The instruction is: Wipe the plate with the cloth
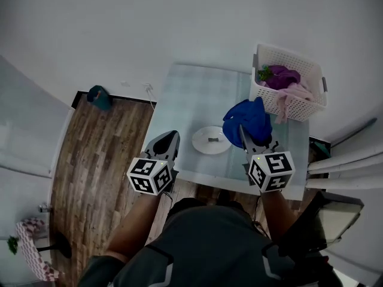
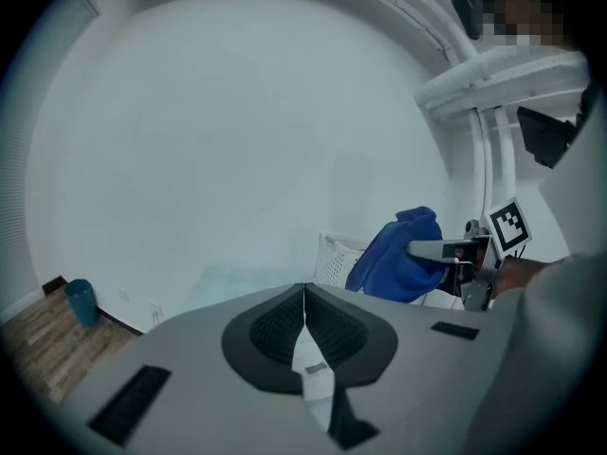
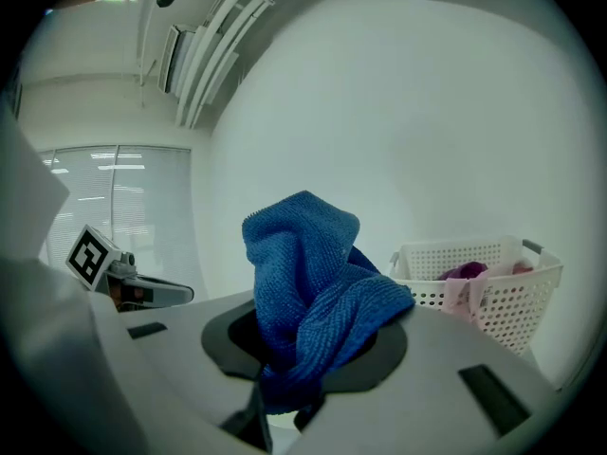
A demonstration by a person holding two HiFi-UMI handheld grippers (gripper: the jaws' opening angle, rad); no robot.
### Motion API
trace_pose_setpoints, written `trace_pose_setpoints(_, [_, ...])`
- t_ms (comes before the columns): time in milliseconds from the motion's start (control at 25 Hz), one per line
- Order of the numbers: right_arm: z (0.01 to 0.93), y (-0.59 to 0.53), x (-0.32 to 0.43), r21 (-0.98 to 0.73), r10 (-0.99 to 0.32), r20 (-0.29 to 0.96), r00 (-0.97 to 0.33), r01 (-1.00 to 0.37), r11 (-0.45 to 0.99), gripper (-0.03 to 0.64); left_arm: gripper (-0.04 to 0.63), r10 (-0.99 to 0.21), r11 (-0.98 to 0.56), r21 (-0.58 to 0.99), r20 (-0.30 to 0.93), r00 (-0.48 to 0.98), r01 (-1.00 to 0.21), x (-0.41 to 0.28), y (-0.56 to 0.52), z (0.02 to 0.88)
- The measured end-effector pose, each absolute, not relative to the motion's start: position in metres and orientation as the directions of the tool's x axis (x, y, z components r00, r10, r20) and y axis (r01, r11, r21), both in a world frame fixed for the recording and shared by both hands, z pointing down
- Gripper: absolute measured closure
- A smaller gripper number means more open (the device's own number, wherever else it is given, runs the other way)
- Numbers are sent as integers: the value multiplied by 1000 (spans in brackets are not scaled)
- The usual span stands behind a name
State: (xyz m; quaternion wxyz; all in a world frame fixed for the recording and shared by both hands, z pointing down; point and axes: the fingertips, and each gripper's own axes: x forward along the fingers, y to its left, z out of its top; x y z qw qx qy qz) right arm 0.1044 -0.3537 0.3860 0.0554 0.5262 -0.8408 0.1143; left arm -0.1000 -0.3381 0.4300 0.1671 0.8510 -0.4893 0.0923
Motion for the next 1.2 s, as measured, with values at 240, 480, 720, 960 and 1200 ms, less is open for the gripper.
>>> trace_pose_setpoints(240, [433,-382,109,-127,-847,312,-430,-903,411,499,584,-736,-442,202,475,482,-874,-100,-362,502])
trace_pose_setpoints(480, [487,-404,102,-78,-825,432,-365,-926,369,499,583,-691,-435,185,560,458,-881,-106,-386,558])
trace_pose_setpoints(720, [549,-416,90,9,-783,535,-318,-925,381,499,506,-562,-503,275,616,552,-819,-84,-393,606])
trace_pose_setpoints(960, [597,-419,69,44,-709,616,-343,-884,466,499,492,-459,-572,226,709,536,-788,-75,-396,642])
trace_pose_setpoints(1200, [623,-419,70,47,-671,666,-326,-879,474,499,493,-380,-612,224,758,530,-758,-66,-388,664])
